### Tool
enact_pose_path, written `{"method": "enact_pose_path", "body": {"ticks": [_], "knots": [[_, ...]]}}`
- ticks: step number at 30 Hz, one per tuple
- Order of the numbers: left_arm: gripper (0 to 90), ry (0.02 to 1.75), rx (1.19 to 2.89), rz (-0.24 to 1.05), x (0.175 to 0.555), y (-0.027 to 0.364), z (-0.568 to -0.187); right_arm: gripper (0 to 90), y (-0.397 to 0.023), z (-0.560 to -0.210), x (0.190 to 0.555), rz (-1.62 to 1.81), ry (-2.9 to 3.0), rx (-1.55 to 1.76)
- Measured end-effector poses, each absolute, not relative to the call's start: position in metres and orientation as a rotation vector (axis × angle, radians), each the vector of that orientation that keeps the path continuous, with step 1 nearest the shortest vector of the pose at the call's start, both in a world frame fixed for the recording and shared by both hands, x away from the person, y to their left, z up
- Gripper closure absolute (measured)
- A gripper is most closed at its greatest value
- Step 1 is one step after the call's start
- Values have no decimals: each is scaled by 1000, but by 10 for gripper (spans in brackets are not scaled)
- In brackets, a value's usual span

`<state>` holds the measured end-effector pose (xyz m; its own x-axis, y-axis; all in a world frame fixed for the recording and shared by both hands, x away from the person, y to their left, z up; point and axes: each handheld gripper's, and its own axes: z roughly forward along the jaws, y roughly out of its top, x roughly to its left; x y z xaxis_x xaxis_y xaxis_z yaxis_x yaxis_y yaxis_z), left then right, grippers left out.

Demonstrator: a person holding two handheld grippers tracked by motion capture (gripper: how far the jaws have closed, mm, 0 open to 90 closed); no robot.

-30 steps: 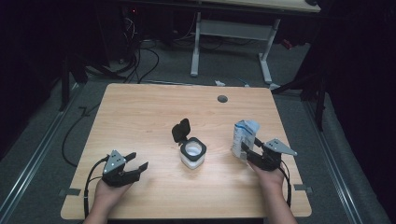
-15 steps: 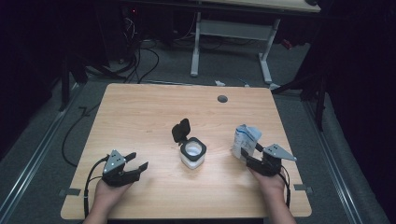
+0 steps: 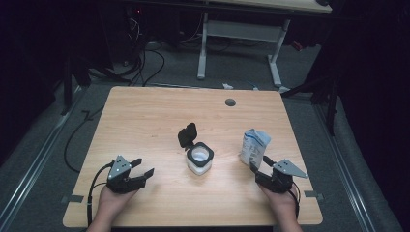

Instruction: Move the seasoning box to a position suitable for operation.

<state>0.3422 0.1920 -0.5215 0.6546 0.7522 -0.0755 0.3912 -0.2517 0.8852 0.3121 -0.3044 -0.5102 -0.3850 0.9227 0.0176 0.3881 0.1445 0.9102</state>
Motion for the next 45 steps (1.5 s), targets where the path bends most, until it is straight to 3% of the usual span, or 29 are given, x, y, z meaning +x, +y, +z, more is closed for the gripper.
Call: {"method": "enact_pose_path", "body": {"ticks": [25, 45], "knots": [[361, 908, 1888, 413, 341, 185, -523, 393, -300, -524, 267, 1161, 1900, 1282], [352, 949, 1872, 424, 342, 179, -523, 477, -276, -522, 269, 1211, 1947, 1231]]}}
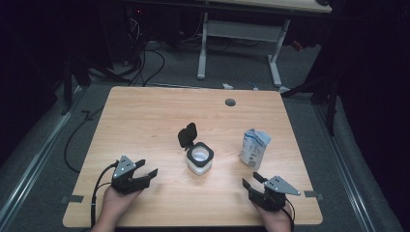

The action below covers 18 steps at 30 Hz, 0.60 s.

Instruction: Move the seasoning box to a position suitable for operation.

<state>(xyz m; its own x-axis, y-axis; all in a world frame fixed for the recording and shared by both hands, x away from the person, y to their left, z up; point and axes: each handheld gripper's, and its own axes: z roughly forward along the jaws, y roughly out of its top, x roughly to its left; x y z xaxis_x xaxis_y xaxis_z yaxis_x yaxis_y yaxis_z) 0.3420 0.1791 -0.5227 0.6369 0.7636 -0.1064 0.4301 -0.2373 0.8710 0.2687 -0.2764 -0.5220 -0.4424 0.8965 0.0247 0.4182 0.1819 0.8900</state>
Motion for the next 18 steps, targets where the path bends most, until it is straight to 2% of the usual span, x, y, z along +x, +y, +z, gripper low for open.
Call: {"method": "enact_pose_path", "body": {"ticks": [8, 18], "knots": [[350, 946, 1888, 434, 343, 174, -523, 519, -258, -519, 281, 1213, 1964, 1199], [409, 950, 1883, 459, 341, 172, -524, 563, -236, -516, 299, 1228, 1994, 1149]]}}
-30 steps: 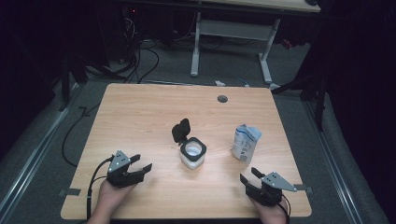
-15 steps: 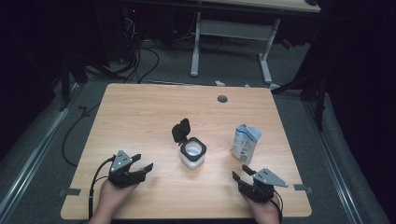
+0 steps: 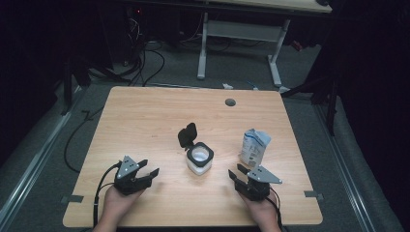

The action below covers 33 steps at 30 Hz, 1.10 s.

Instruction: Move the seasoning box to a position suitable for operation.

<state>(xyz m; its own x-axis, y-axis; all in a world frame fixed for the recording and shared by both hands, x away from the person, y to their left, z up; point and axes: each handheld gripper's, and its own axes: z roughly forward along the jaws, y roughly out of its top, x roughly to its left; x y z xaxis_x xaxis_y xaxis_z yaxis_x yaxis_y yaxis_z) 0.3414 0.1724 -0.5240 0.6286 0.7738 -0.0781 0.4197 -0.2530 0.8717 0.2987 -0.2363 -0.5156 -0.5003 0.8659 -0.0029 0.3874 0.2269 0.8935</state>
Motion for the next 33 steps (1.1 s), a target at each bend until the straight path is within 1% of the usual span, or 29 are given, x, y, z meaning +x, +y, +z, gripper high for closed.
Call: {"method": "enact_pose_path", "body": {"ticks": [4, 10, 14, 18, 19, 24, 30, 33], "knots": [[439, 955, 1879, 462, 342, 172, -525, 572, -229, -513, 308, 1241, 1995, 1138], [473, 977, 1857, 434, 345, 169, -524, 572, -217, -511, 318, 1220, 2012, 1126], [520, 986, 1837, 421, 348, 163, -520, 573, -211, -511, 324, 1221, 2005, 1125], [605, 1001, 1824, 408, 354, 156, -515, 581, -208, -512, 324, 1220, 2009, 1125], [638, 1001, 1825, 407, 355, 155, -514, 599, -208, -512, 322, 1221, 2012, 1118], [735, 1012, 1815, 408, 366, 141, -507, 659, -208, -515, 319, 1235, 2048, 1121], [824, 1024, 1797, 419, 380, 127, -497, 694, -206, -520, 321, 1230, 2076, 1121], [846, 1015, 1793, 431, 385, 120, -491, 696, -204, -521, 321, 1236, 2089, 1121]]}}
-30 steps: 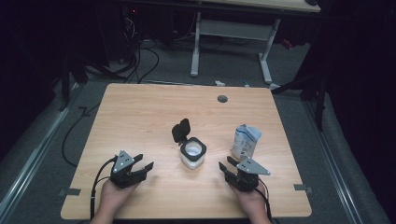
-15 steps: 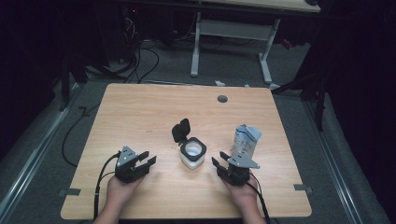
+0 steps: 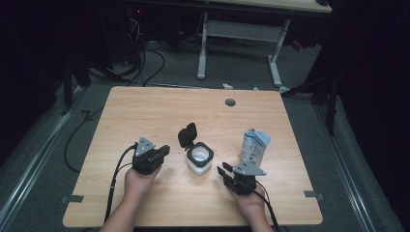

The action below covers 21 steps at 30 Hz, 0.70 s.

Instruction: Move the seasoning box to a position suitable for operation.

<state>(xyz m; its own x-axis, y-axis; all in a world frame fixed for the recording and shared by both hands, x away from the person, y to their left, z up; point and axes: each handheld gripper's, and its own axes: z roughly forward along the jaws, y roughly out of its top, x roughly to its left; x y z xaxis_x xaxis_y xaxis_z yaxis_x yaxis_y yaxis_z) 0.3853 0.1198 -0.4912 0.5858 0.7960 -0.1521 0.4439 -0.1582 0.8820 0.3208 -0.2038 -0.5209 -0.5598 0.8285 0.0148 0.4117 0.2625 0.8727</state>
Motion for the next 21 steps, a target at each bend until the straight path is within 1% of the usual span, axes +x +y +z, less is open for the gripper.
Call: {"method": "enact_pose_path", "body": {"ticks": [8, 13, 18, 21], "knots": [[884, 1000, 1780, 440, 397, 109, -473, 690, -196, -525, 321, 1226, 2115, 1108], [898, 990, 1765, 424, 403, 101, -464, 758, -192, -526, 321, 1225, 2113, 1128], [899, 971, 1771, 412, 404, 93, -461, 850, -189, -527, 322, 1221, 2123, 1111], [899, 967, 1771, 412, 403, 89, -458, 864, -186, -526, 321, 1224, 2132, 1096]]}}
